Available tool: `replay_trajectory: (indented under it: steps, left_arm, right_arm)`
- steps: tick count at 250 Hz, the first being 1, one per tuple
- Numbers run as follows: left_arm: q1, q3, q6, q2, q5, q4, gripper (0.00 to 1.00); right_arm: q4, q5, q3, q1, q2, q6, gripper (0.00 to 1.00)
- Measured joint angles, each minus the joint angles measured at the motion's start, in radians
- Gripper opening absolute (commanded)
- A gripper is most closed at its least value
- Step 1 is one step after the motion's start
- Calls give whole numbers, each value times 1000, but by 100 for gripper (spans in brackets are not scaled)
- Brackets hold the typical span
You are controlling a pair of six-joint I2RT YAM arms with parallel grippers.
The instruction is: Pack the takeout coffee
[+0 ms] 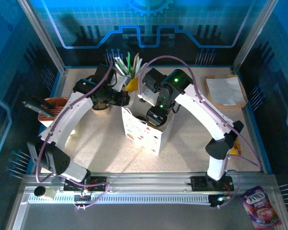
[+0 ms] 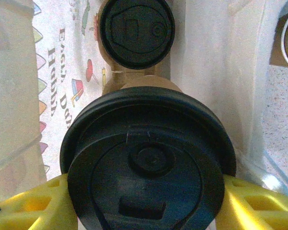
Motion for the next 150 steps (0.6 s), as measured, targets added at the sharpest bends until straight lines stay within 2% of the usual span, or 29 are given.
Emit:
replay_trajectory:
  steps: [150]
  left_arm:
    - [0, -7, 0, 0, 0, 11, 0]
  right_arm:
    - [0, 19, -79, 3, 30, 13, 50]
